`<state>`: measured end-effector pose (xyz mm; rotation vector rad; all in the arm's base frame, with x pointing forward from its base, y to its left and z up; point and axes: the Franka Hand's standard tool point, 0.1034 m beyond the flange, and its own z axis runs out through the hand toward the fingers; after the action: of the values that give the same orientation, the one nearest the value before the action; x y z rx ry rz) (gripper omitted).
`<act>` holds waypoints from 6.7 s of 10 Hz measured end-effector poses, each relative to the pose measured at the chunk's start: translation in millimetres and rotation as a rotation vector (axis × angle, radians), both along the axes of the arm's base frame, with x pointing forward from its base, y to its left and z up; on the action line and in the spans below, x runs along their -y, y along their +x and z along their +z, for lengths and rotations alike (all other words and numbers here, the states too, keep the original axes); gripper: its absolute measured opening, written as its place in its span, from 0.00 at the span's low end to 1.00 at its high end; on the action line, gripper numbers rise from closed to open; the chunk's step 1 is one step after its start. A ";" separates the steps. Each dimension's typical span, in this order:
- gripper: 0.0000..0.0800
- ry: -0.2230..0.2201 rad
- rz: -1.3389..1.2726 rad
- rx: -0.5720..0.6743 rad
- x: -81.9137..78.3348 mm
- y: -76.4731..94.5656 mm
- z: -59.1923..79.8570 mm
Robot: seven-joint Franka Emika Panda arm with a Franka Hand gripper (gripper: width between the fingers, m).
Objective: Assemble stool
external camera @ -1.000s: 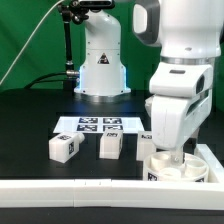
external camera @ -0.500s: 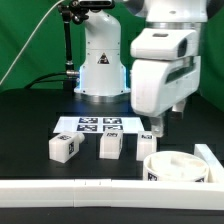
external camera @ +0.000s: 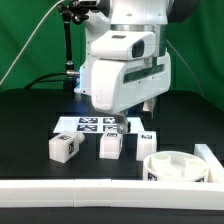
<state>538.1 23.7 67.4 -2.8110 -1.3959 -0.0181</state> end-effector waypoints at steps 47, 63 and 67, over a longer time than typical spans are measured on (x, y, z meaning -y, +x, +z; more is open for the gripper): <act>0.55 -0.318 -0.925 -0.944 -25.4 -19.0 -61.6; 0.42 -0.146 -0.857 -0.695 -16.8 53.6 34.7; 0.42 -0.020 -0.909 -0.382 -13.6 78.2 45.0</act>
Offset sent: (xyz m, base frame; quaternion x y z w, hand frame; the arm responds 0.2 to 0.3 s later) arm -0.0050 -0.0231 0.0160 -0.1708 -0.0554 0.3861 0.9048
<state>616.3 37.4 112.4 -2.9574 -0.0018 0.4893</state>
